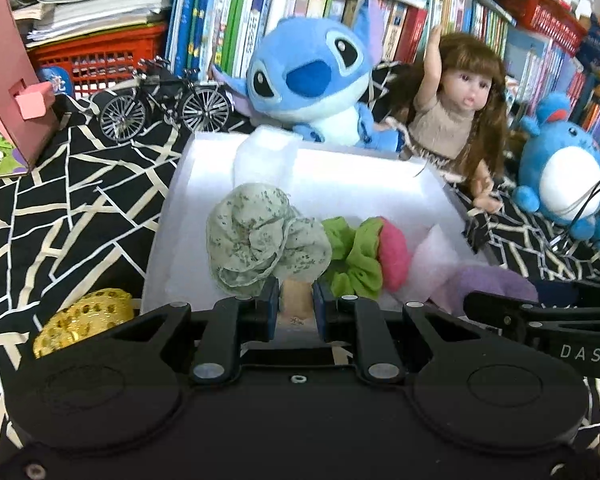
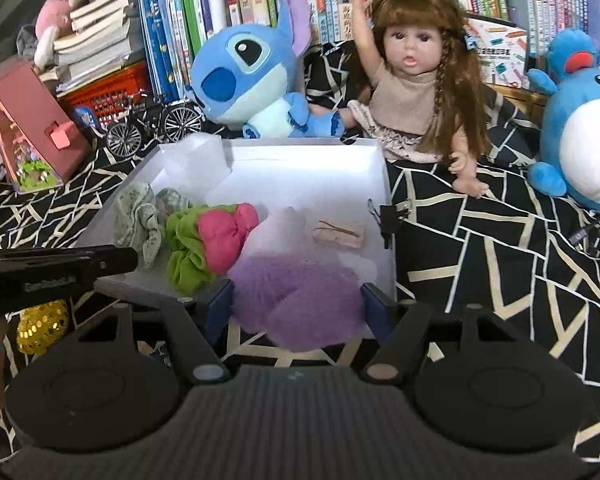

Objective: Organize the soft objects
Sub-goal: 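Lower the sponge and purple cloth into the box and open both tools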

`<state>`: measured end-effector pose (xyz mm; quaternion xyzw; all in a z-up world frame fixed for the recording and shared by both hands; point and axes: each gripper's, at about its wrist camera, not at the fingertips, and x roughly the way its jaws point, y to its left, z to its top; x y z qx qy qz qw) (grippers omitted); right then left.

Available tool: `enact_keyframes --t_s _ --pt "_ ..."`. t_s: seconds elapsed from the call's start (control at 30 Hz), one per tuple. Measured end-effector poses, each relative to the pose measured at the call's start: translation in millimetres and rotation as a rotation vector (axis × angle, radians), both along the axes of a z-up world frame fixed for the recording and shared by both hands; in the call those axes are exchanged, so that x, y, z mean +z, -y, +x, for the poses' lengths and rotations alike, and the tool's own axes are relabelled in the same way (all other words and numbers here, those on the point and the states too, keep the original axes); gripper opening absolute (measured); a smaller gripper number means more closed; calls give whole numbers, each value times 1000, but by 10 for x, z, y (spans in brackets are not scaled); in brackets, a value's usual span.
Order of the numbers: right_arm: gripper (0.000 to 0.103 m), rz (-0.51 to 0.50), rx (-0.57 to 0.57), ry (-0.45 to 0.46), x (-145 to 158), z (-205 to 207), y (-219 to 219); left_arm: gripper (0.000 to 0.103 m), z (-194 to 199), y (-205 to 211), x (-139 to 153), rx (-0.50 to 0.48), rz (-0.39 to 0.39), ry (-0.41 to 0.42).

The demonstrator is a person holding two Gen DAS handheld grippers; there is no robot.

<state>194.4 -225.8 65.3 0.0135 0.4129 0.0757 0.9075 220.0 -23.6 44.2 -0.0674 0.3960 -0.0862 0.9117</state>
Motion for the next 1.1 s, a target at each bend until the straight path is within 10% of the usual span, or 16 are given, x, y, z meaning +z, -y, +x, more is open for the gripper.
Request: enact_keyframes --t_s 1.1 --pt "70 102 -26 18 -276 392 -66 18 363 88 -315 13 6 1"
